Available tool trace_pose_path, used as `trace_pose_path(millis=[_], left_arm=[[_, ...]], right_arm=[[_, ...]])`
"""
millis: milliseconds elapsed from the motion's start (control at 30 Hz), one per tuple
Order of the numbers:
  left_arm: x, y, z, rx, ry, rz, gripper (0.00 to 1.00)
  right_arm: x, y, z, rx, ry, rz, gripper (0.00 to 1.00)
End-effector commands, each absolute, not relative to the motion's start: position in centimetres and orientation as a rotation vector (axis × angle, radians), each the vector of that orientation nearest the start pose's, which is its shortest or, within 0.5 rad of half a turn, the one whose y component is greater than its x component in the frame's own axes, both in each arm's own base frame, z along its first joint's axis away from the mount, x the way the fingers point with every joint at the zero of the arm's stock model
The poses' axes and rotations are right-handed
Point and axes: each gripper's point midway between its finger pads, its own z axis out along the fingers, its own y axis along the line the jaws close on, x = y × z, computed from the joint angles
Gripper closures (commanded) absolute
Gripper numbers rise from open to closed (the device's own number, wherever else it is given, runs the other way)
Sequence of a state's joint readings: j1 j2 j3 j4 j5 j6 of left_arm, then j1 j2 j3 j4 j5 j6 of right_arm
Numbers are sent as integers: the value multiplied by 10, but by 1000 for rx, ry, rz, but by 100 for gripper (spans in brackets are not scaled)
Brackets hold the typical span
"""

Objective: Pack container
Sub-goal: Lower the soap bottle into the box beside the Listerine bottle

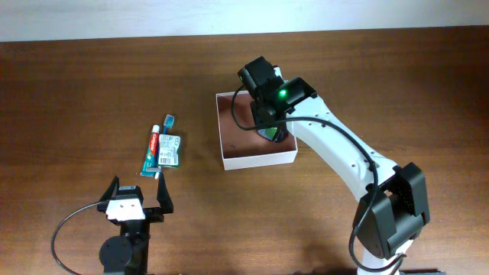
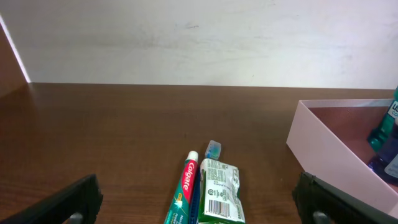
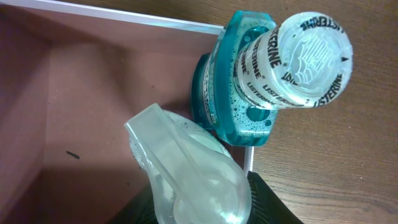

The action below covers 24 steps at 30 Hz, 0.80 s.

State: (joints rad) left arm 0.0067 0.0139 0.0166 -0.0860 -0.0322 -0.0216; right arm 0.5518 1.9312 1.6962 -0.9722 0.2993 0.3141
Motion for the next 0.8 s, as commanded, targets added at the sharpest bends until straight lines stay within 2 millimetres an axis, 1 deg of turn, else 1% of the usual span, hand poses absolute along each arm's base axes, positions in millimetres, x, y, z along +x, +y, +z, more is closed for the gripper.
trace_pose_path(millis=[0, 100, 200, 333, 533, 767], left_arm=[[246, 4, 156, -20, 1651, 12, 1], [246, 4, 156, -20, 1651, 12, 1], [246, 4, 156, -20, 1651, 12, 0], [246, 4, 156, -20, 1651, 12, 1], [246, 4, 156, -21, 1651, 12, 1], [246, 4, 156, -20, 1651, 12, 1]], right_arm=[[412, 190, 146, -230, 2649, -180, 64], [412, 190, 146, -267, 2647, -190, 66], [412, 190, 146, -312, 2642, -201, 71], [415, 192, 148, -405, 2618, -214, 72], [415, 193, 148, -430, 2618, -214, 72], [409, 195, 145, -447, 2644, -193, 72]])
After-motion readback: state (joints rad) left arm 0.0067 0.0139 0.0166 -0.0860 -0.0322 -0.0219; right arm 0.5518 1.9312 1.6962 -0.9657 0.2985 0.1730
